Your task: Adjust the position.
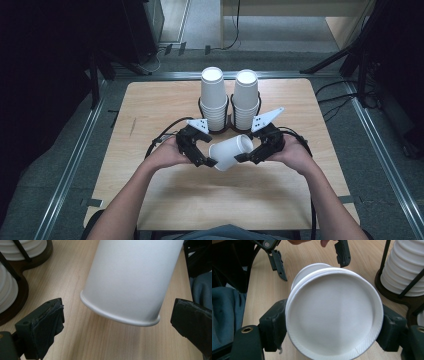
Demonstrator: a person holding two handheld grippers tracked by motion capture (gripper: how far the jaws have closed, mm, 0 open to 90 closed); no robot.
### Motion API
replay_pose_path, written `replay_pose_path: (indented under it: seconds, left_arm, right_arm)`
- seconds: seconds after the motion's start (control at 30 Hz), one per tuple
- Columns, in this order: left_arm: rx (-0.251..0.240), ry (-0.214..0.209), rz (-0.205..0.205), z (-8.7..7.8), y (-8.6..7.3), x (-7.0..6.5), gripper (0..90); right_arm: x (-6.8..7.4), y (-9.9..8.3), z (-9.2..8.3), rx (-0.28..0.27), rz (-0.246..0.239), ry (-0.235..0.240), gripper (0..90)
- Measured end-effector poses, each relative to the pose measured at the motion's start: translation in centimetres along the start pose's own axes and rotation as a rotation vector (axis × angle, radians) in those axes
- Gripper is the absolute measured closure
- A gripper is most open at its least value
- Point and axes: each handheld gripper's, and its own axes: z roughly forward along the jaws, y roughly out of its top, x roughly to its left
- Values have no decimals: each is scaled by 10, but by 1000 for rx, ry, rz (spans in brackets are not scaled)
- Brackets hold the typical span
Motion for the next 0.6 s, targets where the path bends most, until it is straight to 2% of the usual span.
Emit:
replay_pose_path:
  seconds: [0.07, 0.2, 0.37, 0.6]
  left_arm:
    - [-21, -6, -14, 0, -2, 0, 0]
    - [-26, -4, -20, 3, -3, -1, 0]
    - [-15, -23, -10, 9, -3, -3, 0]
    - [-12, -27, 5, 15, 0, -6, 0]
  right_arm:
    - [0, 0, -2, -5, 2, -3, 236]
    - [0, 1, -5, -24, 6, 0, 236]
    - [2, 4, -7, -27, -3, -8, 235]
    - [5, 9, -10, -51, -14, 2, 235]
